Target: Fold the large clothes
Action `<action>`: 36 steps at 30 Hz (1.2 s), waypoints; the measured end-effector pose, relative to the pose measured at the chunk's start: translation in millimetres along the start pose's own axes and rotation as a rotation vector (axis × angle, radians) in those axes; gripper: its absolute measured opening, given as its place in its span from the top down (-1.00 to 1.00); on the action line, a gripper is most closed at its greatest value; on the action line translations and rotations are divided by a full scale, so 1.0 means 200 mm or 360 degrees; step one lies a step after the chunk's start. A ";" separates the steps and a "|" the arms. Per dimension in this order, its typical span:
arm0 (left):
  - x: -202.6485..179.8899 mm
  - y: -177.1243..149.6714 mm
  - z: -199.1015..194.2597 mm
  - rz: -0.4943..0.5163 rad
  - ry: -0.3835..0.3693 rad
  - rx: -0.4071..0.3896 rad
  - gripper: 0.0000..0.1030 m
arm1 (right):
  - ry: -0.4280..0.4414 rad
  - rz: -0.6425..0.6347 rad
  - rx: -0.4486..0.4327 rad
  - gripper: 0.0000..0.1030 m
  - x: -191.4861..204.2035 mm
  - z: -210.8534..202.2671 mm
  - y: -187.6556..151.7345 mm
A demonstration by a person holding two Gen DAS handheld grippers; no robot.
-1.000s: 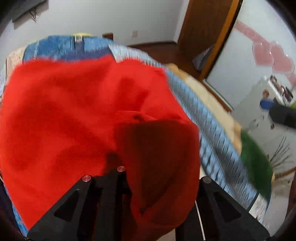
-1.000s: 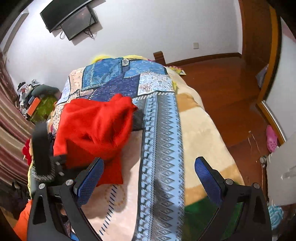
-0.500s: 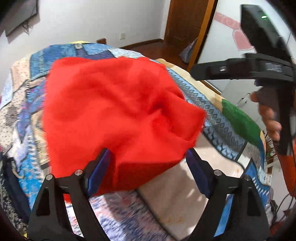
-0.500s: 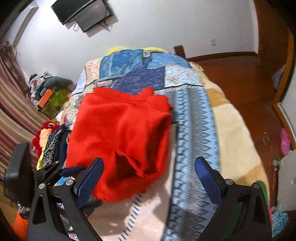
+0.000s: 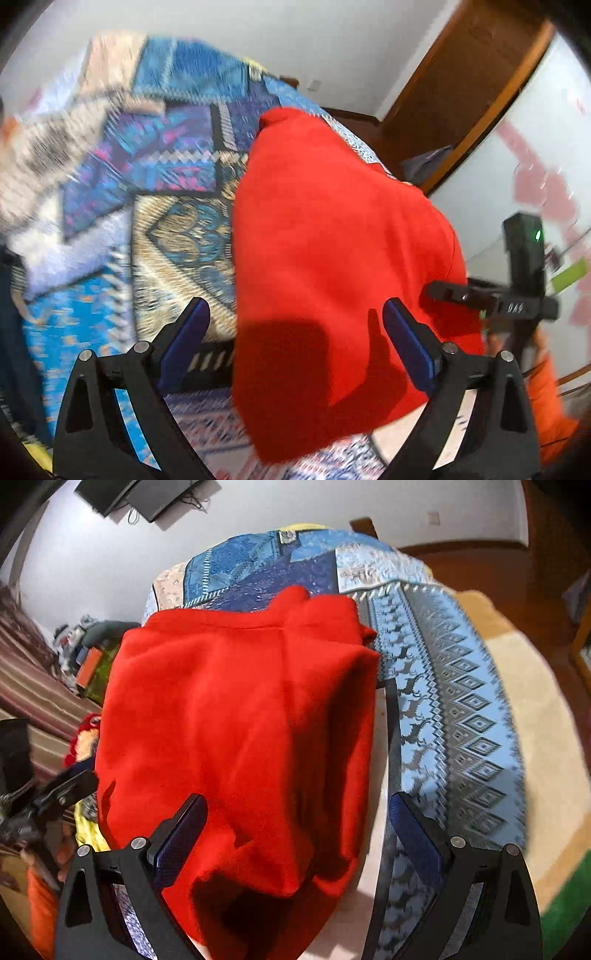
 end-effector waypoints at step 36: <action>0.32 0.01 -1.26 0.0026 0.0008 -0.0605 0.33 | 0.0563 -0.0615 -0.0154 0.45 1.80 -0.25 -0.03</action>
Point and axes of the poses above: each gripper's, at about its wrist camera, not at the fingertips, and z roughly the way its jaws point, x to its left, y to its top, the point moved 9 cm from there along z, roughly the way its jaws point, and after that the axes turned 5 degrees about -y, right-handed, at the moved point
